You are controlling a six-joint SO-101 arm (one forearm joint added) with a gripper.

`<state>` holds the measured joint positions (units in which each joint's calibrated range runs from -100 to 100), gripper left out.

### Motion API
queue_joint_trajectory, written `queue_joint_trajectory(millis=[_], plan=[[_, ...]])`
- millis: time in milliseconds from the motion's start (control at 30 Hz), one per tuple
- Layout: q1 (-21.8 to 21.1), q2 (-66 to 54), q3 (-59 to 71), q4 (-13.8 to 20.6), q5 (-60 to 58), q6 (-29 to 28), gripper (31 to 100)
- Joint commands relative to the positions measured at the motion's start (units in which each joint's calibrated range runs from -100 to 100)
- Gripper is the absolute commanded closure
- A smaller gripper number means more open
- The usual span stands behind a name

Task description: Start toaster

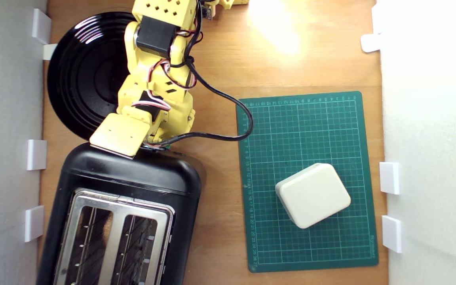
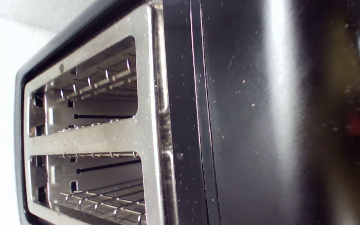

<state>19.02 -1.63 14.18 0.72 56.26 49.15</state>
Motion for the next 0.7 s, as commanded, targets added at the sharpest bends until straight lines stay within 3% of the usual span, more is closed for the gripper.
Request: queue_joint_trajectory(millis=[0, 400, 667], plan=[[-0.29, 1.29, 5.40, 0.59, -5.76, -0.53, 98.9], [-0.37, 1.54, 22.58, 0.68, -19.21, -1.84, 98.9], [-0.29, 2.21, 28.39, 0.59, -22.21, -1.73, 98.9]])
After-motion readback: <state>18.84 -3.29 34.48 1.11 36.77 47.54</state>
